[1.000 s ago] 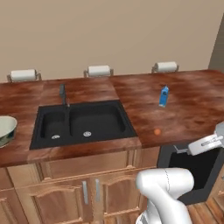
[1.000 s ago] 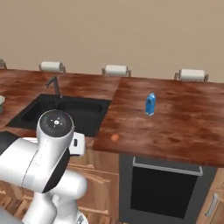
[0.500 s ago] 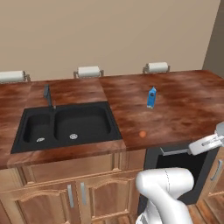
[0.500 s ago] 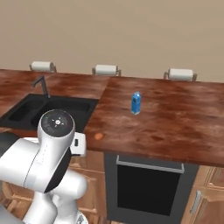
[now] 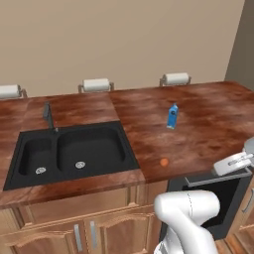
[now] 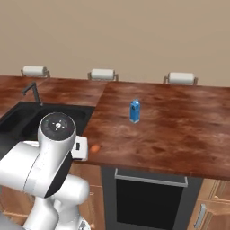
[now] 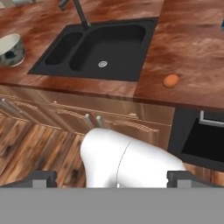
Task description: Gather the eggs and milk located in the vicinity of the sink area and place them right next to the bowl.
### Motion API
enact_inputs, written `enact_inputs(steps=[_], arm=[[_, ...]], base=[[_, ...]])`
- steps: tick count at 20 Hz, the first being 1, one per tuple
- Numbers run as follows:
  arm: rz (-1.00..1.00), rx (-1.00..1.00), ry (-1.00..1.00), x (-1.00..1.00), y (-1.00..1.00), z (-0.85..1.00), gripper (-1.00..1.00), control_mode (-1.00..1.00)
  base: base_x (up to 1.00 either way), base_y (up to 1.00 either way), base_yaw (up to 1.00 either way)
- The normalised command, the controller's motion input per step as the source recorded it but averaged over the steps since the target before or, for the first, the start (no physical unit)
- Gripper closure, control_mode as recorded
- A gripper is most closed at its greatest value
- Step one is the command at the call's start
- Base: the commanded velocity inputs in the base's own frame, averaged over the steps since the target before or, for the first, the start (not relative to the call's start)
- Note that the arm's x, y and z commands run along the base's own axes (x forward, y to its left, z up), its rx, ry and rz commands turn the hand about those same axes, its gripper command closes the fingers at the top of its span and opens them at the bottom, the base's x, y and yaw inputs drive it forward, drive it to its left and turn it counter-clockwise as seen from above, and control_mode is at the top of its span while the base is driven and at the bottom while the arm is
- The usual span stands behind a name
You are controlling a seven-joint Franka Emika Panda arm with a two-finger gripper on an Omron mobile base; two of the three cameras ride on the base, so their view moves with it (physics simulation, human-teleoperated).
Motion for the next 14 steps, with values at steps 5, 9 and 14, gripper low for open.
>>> enact_inputs(steps=[5, 9, 14], arm=[[0.0, 0.0, 0.0, 0.0, 0.0, 0.0, -1.0, 1.0], [0.0, 0.0, 0.0, 0.0, 0.0, 0.0, -1.0, -1.0], [0.0, 0.0, 0.02, 0.04, 0.0, 0.0, -1.0, -1.0]], base=[[0.19, 0.0, -0.03], [0.0, 0.0, 0.0], [0.0, 0.0, 0.0]])
